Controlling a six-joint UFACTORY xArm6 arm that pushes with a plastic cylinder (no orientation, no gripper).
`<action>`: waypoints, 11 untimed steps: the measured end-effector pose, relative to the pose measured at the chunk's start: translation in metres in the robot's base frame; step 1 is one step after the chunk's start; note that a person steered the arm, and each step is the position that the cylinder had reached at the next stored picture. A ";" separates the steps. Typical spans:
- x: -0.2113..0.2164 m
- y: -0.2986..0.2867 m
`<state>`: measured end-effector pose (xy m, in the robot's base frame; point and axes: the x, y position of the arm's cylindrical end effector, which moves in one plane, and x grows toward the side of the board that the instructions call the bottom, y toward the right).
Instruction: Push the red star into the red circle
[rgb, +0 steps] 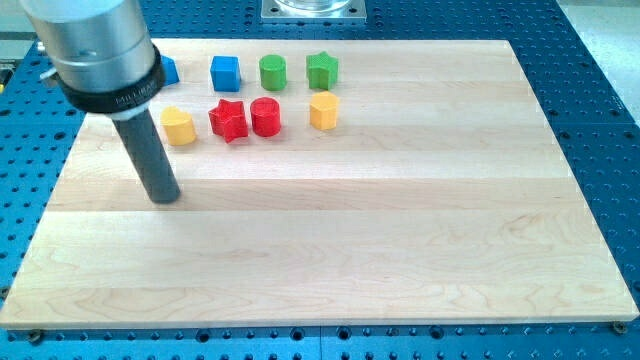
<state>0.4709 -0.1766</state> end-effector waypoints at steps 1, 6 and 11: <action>-0.027 -0.010; -0.099 0.012; -0.085 0.135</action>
